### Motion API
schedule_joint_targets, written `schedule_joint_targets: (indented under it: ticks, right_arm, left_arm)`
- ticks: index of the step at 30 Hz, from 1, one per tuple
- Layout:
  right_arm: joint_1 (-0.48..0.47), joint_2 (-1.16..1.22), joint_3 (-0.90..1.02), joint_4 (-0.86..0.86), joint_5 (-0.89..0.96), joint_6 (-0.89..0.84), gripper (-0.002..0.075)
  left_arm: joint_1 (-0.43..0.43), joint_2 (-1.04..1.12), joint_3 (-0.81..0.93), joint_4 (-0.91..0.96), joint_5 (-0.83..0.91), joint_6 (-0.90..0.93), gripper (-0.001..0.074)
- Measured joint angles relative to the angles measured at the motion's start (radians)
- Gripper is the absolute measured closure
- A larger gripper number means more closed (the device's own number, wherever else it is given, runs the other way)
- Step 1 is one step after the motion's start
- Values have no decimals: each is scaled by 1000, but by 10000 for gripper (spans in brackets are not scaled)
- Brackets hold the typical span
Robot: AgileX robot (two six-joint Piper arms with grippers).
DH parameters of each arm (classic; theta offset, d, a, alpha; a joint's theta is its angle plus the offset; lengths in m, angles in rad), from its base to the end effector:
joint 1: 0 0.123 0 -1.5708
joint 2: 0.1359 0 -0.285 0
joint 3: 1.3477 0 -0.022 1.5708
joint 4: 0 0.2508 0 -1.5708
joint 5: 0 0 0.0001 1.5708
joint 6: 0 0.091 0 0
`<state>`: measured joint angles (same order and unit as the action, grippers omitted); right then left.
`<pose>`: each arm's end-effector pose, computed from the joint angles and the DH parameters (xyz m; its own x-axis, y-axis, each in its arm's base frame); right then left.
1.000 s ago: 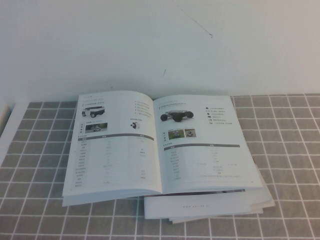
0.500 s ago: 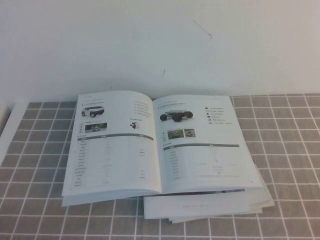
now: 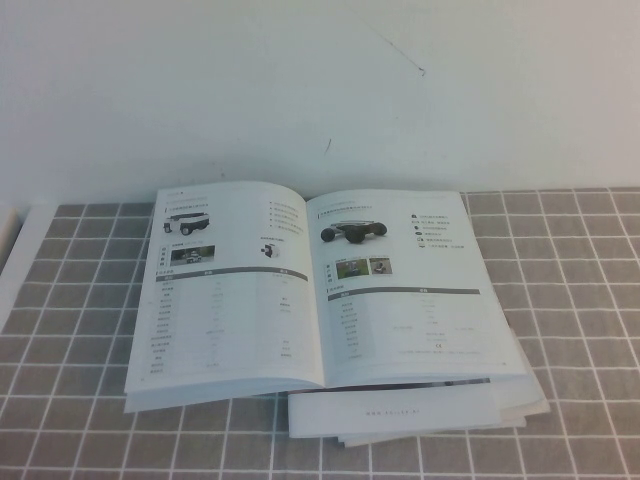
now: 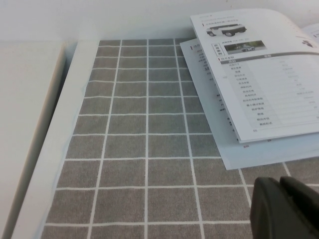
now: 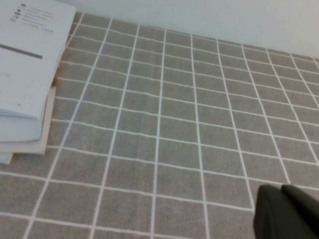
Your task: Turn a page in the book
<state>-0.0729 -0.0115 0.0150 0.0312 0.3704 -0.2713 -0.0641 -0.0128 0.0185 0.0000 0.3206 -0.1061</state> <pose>0.0525 -0.0028 0.1754 -0.2885 -0.2194 -0.9320 -0.0074 0.9739 -0.2270 0.0536 -0.0034 0.1787 -0.2418 -0.0906 -0.9661 0.0387 0.9939 -0.1029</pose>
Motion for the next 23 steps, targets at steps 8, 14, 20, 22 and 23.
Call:
schedule_joint_targets:
  ticks: [8, 14, 20, 22, 23]
  right_arm:
    - [0, 0, 2, 0, -16, 41, 728]
    - [0, 0, 2, 6, -18, 41, 728]
    - [0, 0, 4, 6, -23, 64, 728]
    - [0, 0, 4, -7, -23, 86, 728]
    - [0, 0, 4, -9, -23, 96, 728]
  left_arm:
    - [0, 0, -1, 0, 2, 0, 738]
    - [0, 0, -1, 0, 2, 0, 738]
    - [0, 0, -1, 0, 2, 0, 738]
    - [0, 0, -1, 0, 2, 0, 738]
    - [0, 0, -1, 0, 2, 0, 738]
